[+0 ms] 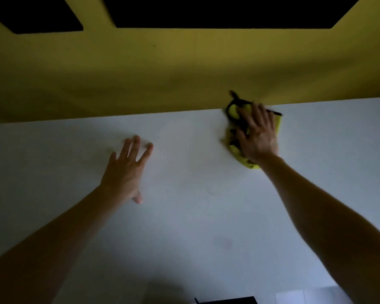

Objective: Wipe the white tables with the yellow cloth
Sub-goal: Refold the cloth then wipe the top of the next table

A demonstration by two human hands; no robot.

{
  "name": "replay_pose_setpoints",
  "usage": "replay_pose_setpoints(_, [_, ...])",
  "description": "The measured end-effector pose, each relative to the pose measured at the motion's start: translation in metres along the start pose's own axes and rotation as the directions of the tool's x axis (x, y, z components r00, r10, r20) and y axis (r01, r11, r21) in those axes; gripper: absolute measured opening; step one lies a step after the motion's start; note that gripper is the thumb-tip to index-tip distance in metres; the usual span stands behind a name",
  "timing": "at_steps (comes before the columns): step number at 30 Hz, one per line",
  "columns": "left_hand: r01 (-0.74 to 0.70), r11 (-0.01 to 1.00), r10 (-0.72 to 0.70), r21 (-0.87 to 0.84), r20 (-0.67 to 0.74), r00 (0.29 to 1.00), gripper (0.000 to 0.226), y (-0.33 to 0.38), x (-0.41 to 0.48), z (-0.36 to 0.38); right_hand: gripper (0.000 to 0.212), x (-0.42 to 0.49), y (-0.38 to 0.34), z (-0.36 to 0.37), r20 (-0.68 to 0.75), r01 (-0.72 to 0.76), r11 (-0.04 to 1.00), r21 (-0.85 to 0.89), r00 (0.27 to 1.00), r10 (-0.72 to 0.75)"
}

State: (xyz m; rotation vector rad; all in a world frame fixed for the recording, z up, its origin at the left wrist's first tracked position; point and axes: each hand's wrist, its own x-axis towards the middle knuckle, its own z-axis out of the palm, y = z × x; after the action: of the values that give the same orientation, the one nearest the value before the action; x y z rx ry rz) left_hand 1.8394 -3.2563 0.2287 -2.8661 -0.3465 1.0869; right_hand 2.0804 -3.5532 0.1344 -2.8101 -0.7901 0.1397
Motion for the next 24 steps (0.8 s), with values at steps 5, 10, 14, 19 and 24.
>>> replay_pose_setpoints(5, [0.021, 0.997, -0.020, 0.073, -0.012, 1.000, 0.155, 0.022, -0.004, -0.008, 0.076, 0.002, 0.027, -0.013, 0.016, -0.203, 0.978, -0.044, 0.979, 0.204])
replay_pose_setpoints(10, [-0.031, 0.999, 0.039, 0.037, -0.237, 0.971, 0.109, 0.057, -0.006, -0.016, 0.073, -0.014, -0.103, 0.014, 0.144, 0.311, 0.950, -0.014, 0.941, -0.306])
replay_pose_setpoints(14, [-0.088, 0.996, 0.091, 0.024, -0.335, 0.938, 0.097, 0.103, 0.011, -0.034, 0.070, -0.011, -0.052, 0.000, 0.123, 0.376, 0.926, 0.008, 0.919, -0.374])
replay_pose_setpoints(19, [-0.214, 0.977, 0.205, 0.005, -0.314, 0.927, 0.099, 0.167, 0.042, -0.060, 0.068, 0.002, 0.149, -0.039, -0.028, -0.101, 0.994, -0.031, 0.995, 0.101])
replay_pose_setpoints(24, [-0.221, 0.975, 0.209, -0.037, -0.196, 0.958, 0.123, 0.200, 0.061, -0.060, 0.074, 0.005, 0.164, -0.046, -0.029, -0.286, 0.957, -0.048, 0.958, 0.285])
